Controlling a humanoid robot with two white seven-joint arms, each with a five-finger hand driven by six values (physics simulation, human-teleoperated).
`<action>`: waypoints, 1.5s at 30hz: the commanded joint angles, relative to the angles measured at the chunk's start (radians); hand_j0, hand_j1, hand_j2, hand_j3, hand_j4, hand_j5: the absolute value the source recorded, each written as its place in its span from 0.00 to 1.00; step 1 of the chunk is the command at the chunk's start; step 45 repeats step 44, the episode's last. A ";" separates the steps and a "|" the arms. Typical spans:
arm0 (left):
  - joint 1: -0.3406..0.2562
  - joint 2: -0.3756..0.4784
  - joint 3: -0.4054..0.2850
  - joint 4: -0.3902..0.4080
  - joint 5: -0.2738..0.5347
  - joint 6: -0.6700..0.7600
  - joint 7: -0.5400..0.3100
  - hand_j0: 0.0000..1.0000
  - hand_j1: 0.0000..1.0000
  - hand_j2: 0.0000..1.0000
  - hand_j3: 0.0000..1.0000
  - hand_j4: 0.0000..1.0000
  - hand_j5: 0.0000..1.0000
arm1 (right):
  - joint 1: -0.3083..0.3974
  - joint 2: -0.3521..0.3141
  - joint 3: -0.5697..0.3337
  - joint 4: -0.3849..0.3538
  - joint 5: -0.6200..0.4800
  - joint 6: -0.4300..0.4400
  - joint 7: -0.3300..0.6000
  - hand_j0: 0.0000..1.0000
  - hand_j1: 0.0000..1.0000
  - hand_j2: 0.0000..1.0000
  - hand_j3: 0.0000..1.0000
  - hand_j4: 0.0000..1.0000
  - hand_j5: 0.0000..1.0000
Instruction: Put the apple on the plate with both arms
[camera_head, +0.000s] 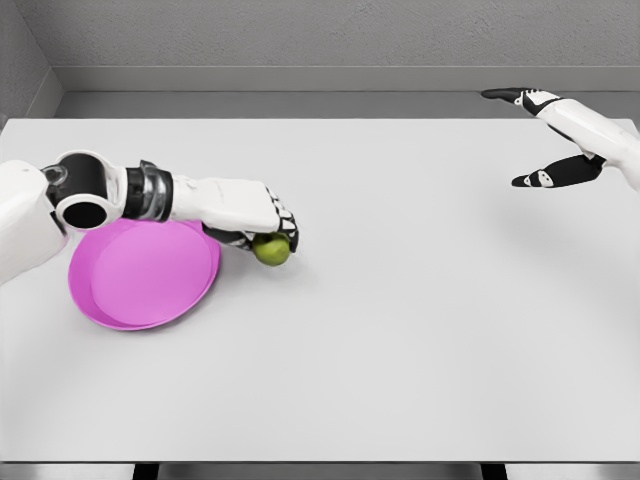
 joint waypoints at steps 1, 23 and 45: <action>0.000 0.084 0.054 -0.001 0.078 0.002 0.000 0.45 0.45 0.45 0.45 0.45 0.45 | 0.000 -0.001 -0.001 0.000 -0.007 0.003 0.000 1.00 1.00 1.00 1.00 1.00 1.00; 0.075 0.270 0.085 0.063 0.125 0.002 -0.039 1.00 1.00 1.00 1.00 1.00 1.00 | -0.002 0.004 0.021 0.001 0.013 0.003 0.000 1.00 1.00 1.00 1.00 1.00 1.00; 0.037 0.038 0.249 0.418 0.318 0.002 -0.035 1.00 1.00 1.00 1.00 1.00 1.00 | -0.020 -0.002 0.021 0.000 0.011 0.003 0.000 1.00 1.00 1.00 1.00 1.00 1.00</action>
